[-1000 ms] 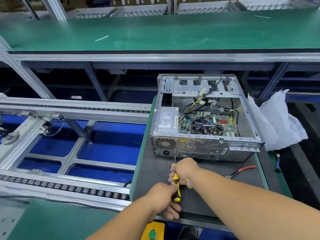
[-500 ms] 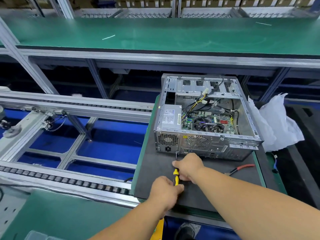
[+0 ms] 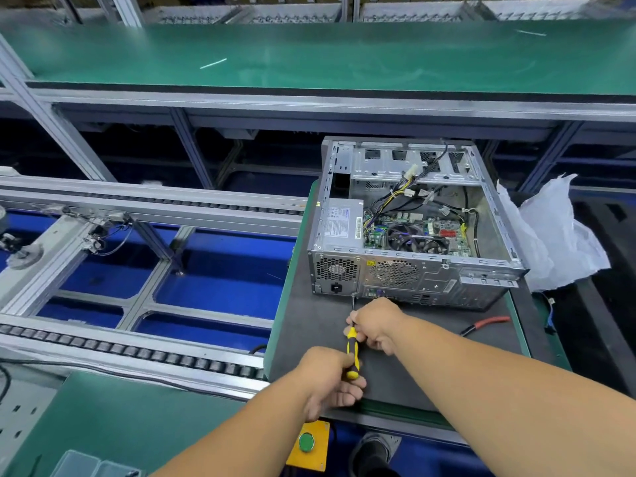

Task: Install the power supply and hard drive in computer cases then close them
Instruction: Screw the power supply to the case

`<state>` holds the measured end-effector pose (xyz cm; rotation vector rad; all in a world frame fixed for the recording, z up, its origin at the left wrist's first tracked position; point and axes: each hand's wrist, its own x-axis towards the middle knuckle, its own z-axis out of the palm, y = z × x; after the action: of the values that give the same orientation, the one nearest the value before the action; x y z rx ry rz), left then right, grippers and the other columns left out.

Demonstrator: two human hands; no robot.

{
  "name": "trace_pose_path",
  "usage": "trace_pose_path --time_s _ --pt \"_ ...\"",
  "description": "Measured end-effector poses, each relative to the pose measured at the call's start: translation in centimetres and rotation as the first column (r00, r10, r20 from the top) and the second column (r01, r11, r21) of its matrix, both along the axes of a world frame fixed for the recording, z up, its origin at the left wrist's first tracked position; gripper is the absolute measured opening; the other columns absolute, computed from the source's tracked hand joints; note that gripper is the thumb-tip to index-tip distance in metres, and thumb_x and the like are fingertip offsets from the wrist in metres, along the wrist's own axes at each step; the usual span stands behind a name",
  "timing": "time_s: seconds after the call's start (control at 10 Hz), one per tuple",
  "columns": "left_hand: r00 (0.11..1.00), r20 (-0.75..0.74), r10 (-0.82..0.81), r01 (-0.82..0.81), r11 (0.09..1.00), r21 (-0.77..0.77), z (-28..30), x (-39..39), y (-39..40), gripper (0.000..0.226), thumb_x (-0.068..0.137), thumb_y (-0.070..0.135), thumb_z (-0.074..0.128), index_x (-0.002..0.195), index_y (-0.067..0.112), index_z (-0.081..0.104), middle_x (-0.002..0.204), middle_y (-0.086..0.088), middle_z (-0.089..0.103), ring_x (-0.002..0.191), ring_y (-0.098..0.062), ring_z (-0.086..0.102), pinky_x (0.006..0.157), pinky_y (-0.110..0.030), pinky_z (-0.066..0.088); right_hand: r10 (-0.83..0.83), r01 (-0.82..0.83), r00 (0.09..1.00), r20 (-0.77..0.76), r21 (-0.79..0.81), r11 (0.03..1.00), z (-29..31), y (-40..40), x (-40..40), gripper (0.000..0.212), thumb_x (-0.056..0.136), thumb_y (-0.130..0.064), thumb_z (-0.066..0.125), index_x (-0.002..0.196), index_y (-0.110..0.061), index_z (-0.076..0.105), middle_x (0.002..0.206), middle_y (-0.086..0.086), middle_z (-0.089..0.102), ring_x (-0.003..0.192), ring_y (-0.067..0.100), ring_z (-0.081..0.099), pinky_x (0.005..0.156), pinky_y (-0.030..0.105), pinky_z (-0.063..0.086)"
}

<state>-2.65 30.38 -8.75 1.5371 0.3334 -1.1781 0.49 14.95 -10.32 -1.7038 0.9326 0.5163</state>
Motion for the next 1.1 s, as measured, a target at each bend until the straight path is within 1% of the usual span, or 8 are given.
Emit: trace_pose_path --time_s 0.2,0.3,0.4,0.5,0.7,0.9,1.0,1.1 --pt "0.876 0.419 -0.237 0.057 0.915 0.399 -0.9 0.3 -0.4 0.036 0.077 0.034 0.087 0.075 0.014 0.058 0.066 -0.003 0.057 0.059 -0.022 0.052 0.061 -0.031 0.046 -0.147 0.150 0.987 0.060 -0.049 0.987 -0.8 0.2 0.1 0.029 0.090 -0.023 0.079 0.077 -0.002 0.063 0.057 0.013 0.061 0.038 0.019 0.050 0.041 0.023 0.039" --pt "0.825 0.416 -0.383 0.121 0.838 0.532 -0.7 0.2 -0.7 0.044 0.075 0.043 0.087 0.083 0.014 0.056 0.072 -0.003 0.055 0.069 -0.029 0.061 0.068 -0.035 0.050 -0.085 0.088 0.996 0.042 -0.084 0.993 -0.8 0.5 0.4 0.027 0.088 -0.019 0.078 0.072 -0.005 0.061 0.064 0.013 0.064 0.057 0.025 0.052 0.057 0.032 0.042" --pt "0.939 0.296 -0.177 0.102 0.962 0.254 -0.6 0.1 -0.5 0.030 0.093 0.037 0.071 0.089 0.011 0.056 0.073 -0.010 0.065 0.056 -0.026 0.063 0.057 -0.034 0.051 -0.111 0.114 0.993 0.042 -0.090 0.989 -0.8 0.6 0.7 0.028 0.088 -0.014 0.075 0.065 -0.006 0.061 0.061 0.011 0.065 0.054 0.024 0.051 0.058 0.032 0.041" --pt "0.996 -0.082 0.022 -0.027 0.998 -0.058 -0.1 0.5 0.3 0.030 0.107 0.030 0.047 0.110 0.005 0.062 0.083 -0.015 0.072 0.062 -0.024 0.068 0.056 -0.031 0.055 -0.155 0.158 0.986 0.056 -0.056 0.986 -0.9 0.6 0.5 0.026 0.089 -0.015 0.073 0.068 -0.006 0.061 0.058 0.010 0.064 0.048 0.021 0.051 0.051 0.029 0.041" --pt "0.963 0.243 -0.112 0.057 0.973 0.226 -0.9 0.2 -0.8 0.024 0.094 0.015 0.071 0.092 0.011 0.048 0.067 -0.013 0.063 0.046 -0.020 0.057 0.042 -0.024 0.044 -0.124 0.128 0.989 0.083 -0.035 0.991 -0.6 0.3 0.4 0.016 0.094 -0.015 0.067 0.082 -0.012 0.058 0.082 0.010 0.063 0.064 0.022 0.060 0.055 0.025 0.051" --pt "0.994 -0.094 0.058 -0.065 0.995 -0.081 -0.7 0.7 0.2 0.027 0.105 0.030 0.056 0.106 0.004 0.063 0.087 -0.017 0.072 0.066 -0.024 0.070 0.060 -0.031 0.058 -0.156 0.167 0.985 0.080 -0.155 0.974 -1.2 0.7 0.5 0.022 0.091 -0.020 0.069 0.075 -0.011 0.058 0.072 0.007 0.062 0.058 0.022 0.055 0.043 0.018 0.041" --pt "0.995 -0.096 0.011 -0.015 0.999 -0.036 -0.9 1.1 0.4 0.020 0.103 0.018 0.057 0.106 0.001 0.066 0.088 -0.017 0.074 0.065 -0.020 0.072 0.058 -0.027 0.057 -0.201 0.213 0.975 0.097 -0.130 0.968 -1.5 1.1 0.5 0.026 0.090 -0.016 0.069 0.068 -0.008 0.057 0.061 0.007 0.062 0.050 0.022 0.054 0.040 0.017 0.036" --pt "0.974 0.193 -0.119 0.076 0.973 0.217 -1.5 0.6 -1.1 0.028 0.088 0.020 0.080 0.095 0.003 0.059 0.067 -0.015 0.070 0.043 -0.018 0.059 0.043 -0.024 0.048 -0.314 0.315 0.942 0.120 0.010 0.949 -1.5 1.3 0.5 0.019 0.089 -0.003 0.065 0.071 -0.005 0.059 0.060 0.013 0.065 0.058 0.028 0.064 0.057 0.032 0.045"
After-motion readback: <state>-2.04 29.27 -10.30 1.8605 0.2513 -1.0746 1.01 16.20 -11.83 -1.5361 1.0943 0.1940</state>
